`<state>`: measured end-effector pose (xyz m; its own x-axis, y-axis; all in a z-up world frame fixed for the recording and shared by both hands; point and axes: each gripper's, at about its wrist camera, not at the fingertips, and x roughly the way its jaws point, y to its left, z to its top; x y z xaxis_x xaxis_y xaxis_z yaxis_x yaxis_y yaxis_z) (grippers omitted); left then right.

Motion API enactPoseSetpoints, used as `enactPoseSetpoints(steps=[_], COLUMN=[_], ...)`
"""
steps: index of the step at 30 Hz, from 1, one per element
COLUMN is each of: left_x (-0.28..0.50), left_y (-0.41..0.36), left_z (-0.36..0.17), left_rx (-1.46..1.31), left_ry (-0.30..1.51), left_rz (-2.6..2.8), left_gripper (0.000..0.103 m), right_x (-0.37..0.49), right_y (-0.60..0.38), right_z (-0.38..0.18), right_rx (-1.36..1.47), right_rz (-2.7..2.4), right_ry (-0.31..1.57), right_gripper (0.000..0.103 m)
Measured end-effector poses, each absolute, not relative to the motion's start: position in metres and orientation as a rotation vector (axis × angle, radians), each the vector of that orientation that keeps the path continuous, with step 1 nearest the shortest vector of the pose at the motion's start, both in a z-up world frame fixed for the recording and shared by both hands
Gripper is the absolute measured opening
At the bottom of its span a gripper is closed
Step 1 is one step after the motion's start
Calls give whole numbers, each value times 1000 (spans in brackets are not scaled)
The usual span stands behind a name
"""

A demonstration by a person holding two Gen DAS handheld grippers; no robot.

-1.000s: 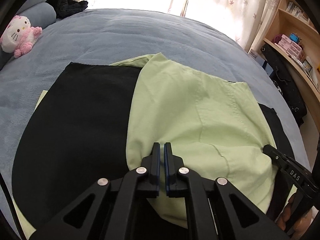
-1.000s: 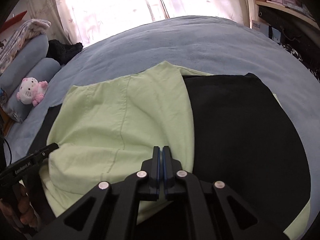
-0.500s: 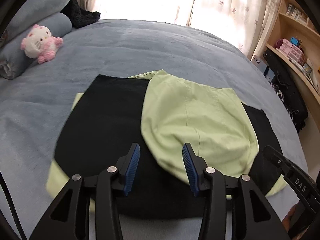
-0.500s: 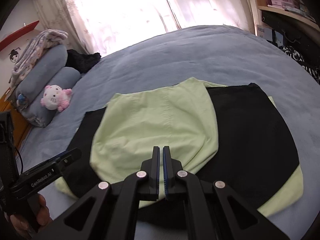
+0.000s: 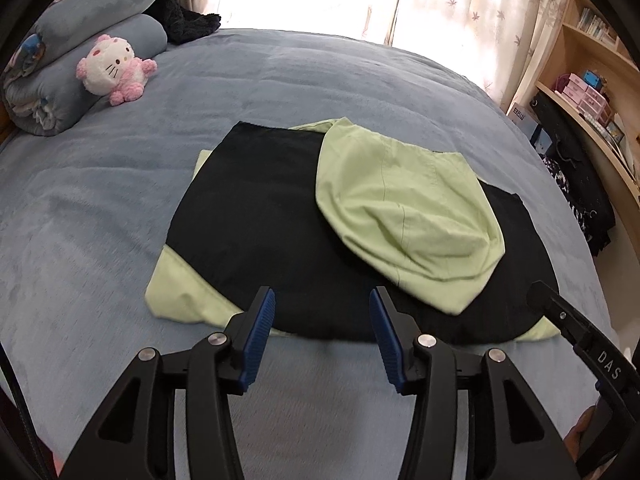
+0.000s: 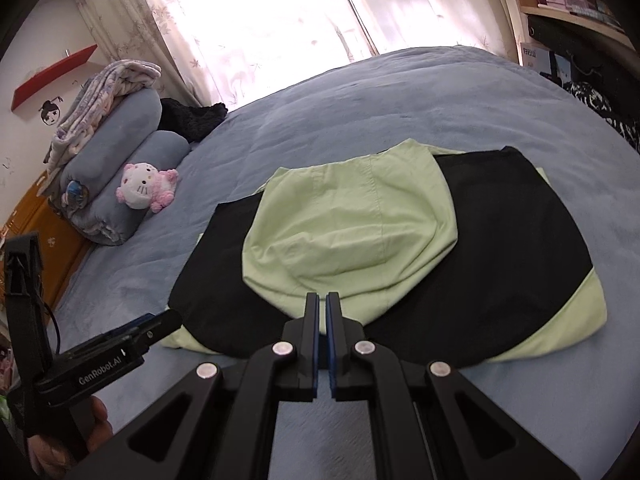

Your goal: Fold large clothes

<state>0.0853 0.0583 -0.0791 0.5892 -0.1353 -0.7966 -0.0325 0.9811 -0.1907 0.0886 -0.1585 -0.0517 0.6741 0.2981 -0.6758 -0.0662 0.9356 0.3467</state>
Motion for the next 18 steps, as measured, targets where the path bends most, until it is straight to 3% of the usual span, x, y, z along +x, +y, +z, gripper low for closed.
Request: enactPoseSetpoints(steps=[18], left_x=[72], left_y=[112], left_z=[-165], left_rx=[-547], left_ry=[1067], left_rz=[-207], left_gripper=[51], right_x=[87], right_y=[-131], right_z=[-79], right_rx=[259], right_rz=[228], right_ry=[802], right_gripper=[3])
